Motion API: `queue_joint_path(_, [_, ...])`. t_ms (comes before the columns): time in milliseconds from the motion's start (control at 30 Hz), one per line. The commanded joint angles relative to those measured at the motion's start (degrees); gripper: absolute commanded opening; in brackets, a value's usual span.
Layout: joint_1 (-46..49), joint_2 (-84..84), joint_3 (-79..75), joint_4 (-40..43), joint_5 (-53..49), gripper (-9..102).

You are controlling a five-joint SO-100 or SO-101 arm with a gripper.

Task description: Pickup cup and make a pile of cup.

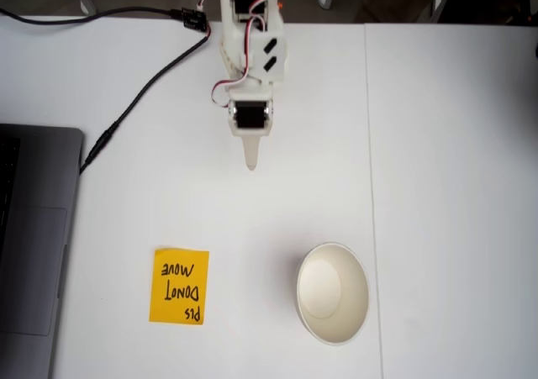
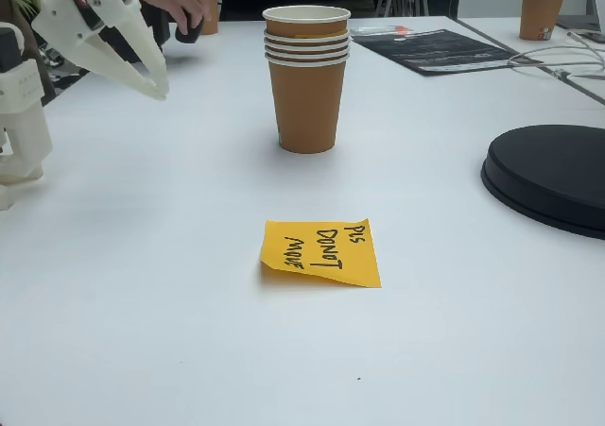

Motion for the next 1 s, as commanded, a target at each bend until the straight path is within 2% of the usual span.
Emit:
queue_joint_path(0, [-0.26, 2.37, 0.79, -1.05, 0.09, -7])
queue_joint_path(600, [-0.35, 10.11, 8.35, -0.88, 0.09, -7])
queue_joint_path(967, [-4.22, 13.01, 10.2, -0.79, 0.7, -7])
